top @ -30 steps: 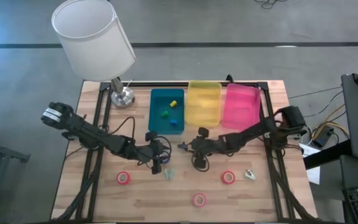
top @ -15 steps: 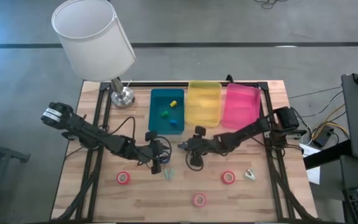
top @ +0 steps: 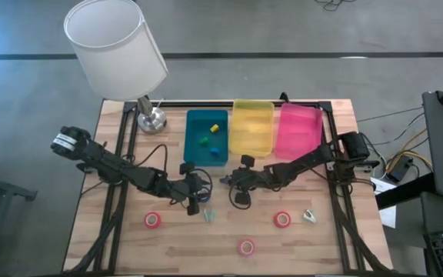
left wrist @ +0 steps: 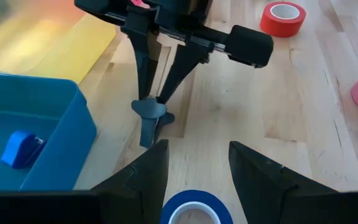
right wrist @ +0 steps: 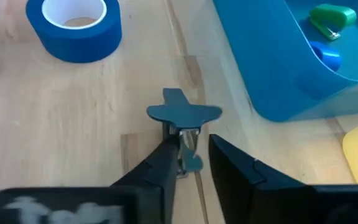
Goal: Pick and place Stapler, Stapler remover, tape
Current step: Put the black staple remover into the yellow bin
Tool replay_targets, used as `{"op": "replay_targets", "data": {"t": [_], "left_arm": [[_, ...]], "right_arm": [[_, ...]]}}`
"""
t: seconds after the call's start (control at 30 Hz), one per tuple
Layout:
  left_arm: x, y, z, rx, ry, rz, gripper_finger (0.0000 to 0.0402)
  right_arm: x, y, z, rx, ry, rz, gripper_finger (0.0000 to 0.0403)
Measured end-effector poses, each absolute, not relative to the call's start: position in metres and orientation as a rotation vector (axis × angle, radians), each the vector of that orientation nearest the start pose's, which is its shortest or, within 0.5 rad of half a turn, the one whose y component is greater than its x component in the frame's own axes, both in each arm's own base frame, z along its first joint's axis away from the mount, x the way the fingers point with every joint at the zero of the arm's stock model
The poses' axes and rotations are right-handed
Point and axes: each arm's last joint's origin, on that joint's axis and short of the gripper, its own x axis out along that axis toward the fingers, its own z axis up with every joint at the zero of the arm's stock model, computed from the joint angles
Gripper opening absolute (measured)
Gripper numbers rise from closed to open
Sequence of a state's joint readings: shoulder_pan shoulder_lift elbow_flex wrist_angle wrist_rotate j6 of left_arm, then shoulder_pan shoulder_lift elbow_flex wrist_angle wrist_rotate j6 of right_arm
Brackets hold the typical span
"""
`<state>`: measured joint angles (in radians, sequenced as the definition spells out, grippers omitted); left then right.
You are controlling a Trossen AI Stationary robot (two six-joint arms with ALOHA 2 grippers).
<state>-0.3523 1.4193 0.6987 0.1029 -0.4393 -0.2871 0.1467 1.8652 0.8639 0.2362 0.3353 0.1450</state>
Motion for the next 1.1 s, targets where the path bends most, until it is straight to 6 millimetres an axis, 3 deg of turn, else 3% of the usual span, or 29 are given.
{"op": "replay_targets", "data": {"t": [0.2,0.5,0.77,0.97,1.1], "left_arm": [[0.267,-0.085,0.193,-0.041,0.551,0.165,0.0172],[0.267,-0.085,0.193,-0.036,0.561,0.166,0.0172],[0.267,-0.085,0.192,-0.035,0.565,0.167,0.0172],[0.267,-0.085,0.192,-0.035,0.565,0.167,0.0172],[0.267,-0.085,0.192,-0.035,0.564,0.167,0.0172]], "right_arm": [[0.345,0.042,0.116,-0.062,0.730,-0.225,0.0017],[0.335,0.041,0.136,-0.049,0.767,-0.226,0.0011],[0.318,0.038,0.174,-0.027,0.745,-0.244,0.0008],[0.315,0.038,0.182,-0.055,0.729,-0.237,0.0008],[0.311,0.033,0.188,-0.146,0.714,-0.357,0.0008]]}}
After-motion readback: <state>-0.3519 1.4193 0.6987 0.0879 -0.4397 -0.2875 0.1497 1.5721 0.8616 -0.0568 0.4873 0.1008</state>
